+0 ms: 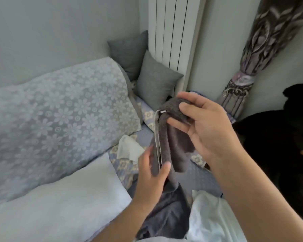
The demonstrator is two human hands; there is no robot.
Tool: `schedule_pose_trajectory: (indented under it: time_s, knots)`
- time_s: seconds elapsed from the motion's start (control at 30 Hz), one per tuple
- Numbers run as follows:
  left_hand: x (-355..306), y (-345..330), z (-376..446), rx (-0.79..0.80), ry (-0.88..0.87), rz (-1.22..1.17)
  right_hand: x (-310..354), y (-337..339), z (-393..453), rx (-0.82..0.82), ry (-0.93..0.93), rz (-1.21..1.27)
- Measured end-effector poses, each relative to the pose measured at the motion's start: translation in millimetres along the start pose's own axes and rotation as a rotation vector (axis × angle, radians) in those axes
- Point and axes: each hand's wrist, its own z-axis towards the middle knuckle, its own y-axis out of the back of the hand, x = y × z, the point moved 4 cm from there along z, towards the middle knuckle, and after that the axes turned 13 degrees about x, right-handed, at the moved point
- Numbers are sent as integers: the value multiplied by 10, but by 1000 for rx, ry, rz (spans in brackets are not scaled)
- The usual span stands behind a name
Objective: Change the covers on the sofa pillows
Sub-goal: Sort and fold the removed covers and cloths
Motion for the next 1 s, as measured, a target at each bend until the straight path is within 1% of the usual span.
schedule_pose_trajectory:
  time_s: [0.07, 0.1, 0.23, 0.33, 0.4, 0.47, 0.53, 0.6, 0.67, 0.73, 0.8, 0.87, 1.0]
  knots:
    - [-451, 175, 73, -96, -118, -6, -24, 94, -71, -13, -30, 21]
    - [-640, 235, 80, -110, -161, -1, -44, 146, -114, -23, -42, 31]
    - [-1008, 254, 36, -40, -207, 80, -176, 281, -297, -31, -92, 4]
    - [-1013, 202, 12, -8, -132, -24, -230, 302, -363, 18, -111, 8]
    - [-961, 206, 16, -20, -23, -95, -256, 288, -387, 63, -113, -67]
    - [-861, 221, 28, 11, 131, -291, -307, 277, -408, 80, -112, -239]
    - [-821, 185, -6, 103, 258, -494, -385, 278, -422, 74, -116, -571]
    - [-788, 183, -53, 150, 325, -556, -453, 274, -431, 71, -132, -909]
    - [-761, 224, -103, 139, 352, -587, -477, 248, -440, 88, -104, -1136]
    - [-761, 271, -140, 155, 363, -632, -482, 243, -434, 135, -62, -1163]
    - [-762, 334, -164, 205, 358, -653, -486, 215, -438, 192, -78, -1121]
    - [-769, 402, -174, 231, 336, -598, -503, 179, -447, 220, -90, -1126]
    - [-775, 524, -126, 183, 284, -431, -517, 84, -458, 292, -76, -1094]
